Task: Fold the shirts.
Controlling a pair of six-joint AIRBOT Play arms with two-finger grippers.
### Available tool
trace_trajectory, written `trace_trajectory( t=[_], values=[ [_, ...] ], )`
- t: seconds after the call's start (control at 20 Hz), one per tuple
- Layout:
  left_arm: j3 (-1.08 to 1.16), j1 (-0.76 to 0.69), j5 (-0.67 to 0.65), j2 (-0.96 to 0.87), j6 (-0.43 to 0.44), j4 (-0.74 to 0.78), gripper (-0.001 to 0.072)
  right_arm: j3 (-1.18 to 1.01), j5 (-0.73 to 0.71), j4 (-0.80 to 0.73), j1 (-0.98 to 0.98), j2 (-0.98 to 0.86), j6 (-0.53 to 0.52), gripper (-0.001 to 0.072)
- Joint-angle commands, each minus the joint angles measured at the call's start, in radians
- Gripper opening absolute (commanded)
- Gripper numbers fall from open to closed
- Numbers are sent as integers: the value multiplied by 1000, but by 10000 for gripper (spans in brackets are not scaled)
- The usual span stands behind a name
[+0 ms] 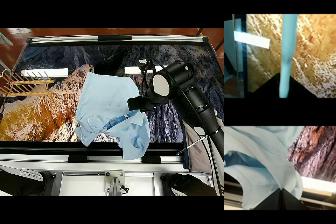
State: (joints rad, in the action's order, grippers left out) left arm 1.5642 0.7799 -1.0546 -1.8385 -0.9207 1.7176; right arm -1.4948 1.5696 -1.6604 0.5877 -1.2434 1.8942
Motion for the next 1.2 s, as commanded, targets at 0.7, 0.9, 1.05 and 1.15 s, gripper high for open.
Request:
trace_trajectory(
  t=[0.7,0.9,1.05,1.15],
  values=[
    [163,-98,-62,332,-256,-39,43,-2,5,-145,0,1,-74,66],
    [166,-356,-109,463,-290,-126,43,-2,-3,-164,0,1,-120,66],
    [166,-612,-224,562,-303,-129,43,-2,-13,-192,-8,1,-137,65],
    [150,-799,-326,623,-305,-128,42,-2,-18,-180,-34,1,-162,65]
  ],
)
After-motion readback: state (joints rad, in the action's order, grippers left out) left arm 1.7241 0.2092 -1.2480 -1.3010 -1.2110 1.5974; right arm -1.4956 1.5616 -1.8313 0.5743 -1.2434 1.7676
